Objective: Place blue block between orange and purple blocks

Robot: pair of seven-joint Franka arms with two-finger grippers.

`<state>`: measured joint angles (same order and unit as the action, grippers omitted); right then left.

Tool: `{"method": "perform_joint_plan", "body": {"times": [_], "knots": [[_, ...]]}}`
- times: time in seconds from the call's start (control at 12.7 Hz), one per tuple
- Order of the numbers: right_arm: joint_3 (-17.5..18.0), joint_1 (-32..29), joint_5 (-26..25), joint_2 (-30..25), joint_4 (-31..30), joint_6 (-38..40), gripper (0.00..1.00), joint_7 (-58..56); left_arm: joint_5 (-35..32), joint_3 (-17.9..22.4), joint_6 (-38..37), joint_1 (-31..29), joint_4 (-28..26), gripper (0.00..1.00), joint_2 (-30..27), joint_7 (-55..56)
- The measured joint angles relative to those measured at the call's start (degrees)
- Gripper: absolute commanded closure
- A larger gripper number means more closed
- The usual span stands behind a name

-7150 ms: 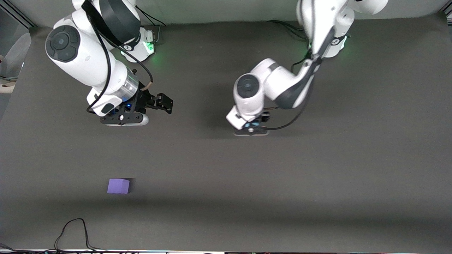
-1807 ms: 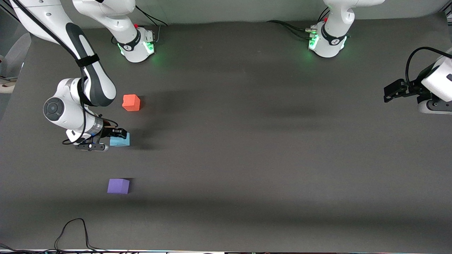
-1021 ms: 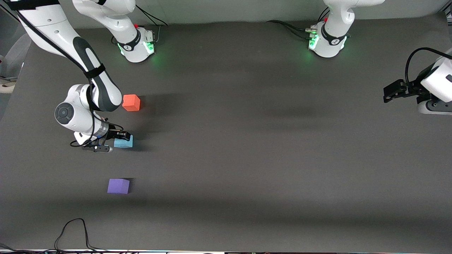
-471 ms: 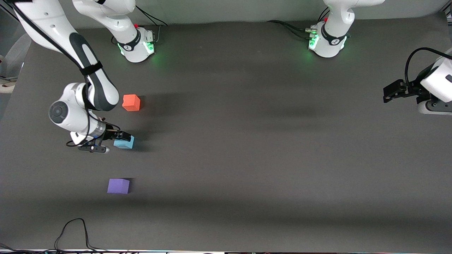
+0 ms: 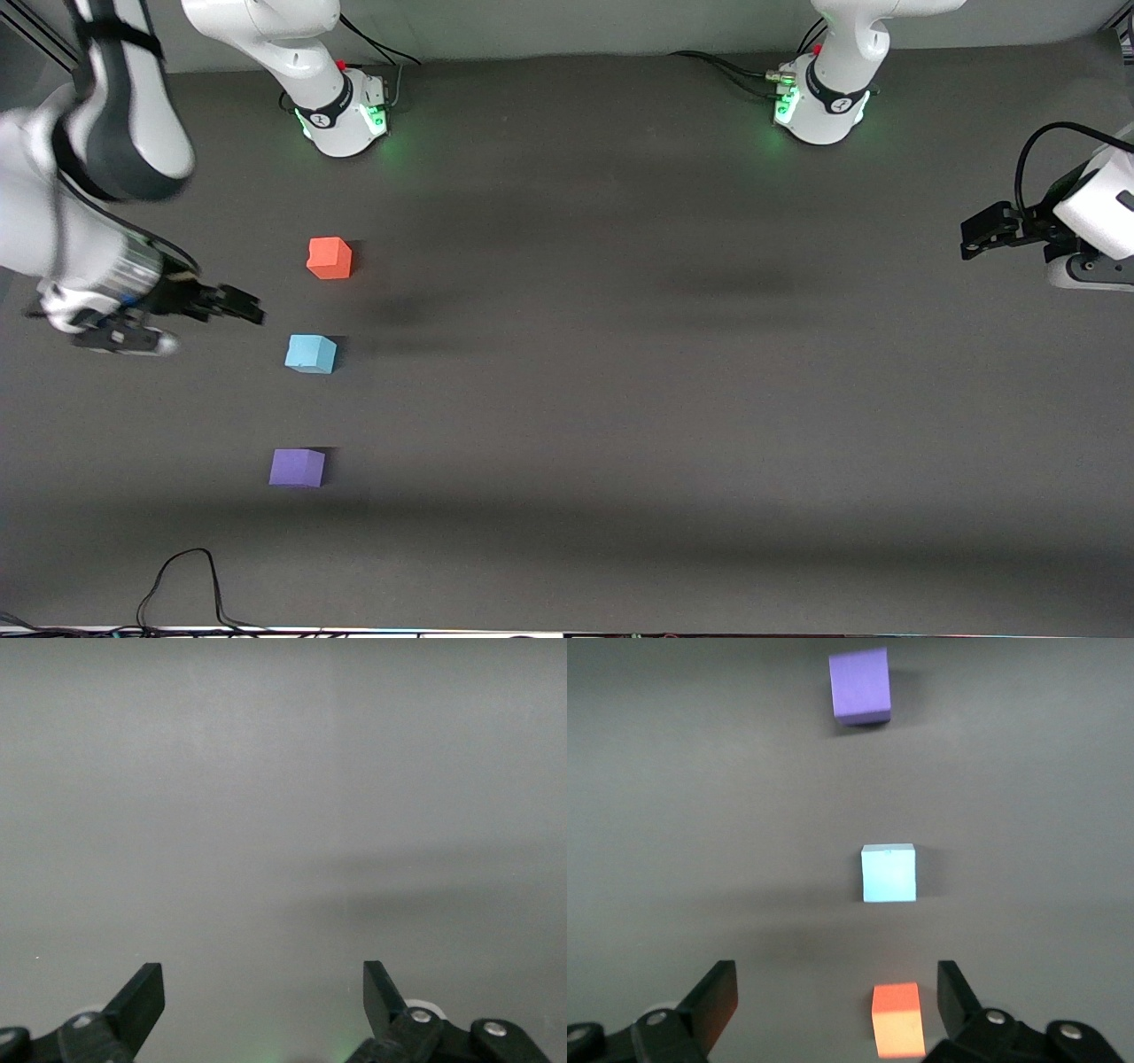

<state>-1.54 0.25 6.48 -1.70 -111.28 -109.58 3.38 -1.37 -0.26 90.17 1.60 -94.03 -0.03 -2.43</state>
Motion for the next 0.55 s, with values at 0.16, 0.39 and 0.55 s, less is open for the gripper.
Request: {"method": "perform_joint_plan", "body": {"times": [0.16,0.39,0.55], "knots": [[-0.4,0.0,0.0,-2.9,2.5,2.2,0.00,-1.3,0.0,0.0,0.2,0.0,0.0,0.00,0.0,0.0],[-0.4,0.3,0.0,-3.7,4.2,5.4,0.00,-1.4,0.0,0.0,0.3,0.0,0.0,0.00,0.0,0.0],[-0.4,0.4,0.0,-3.4,4.8,5.4,0.00,-1.5,0.0,0.0,0.3,0.0,0.0,0.00,0.0,0.0]]}}
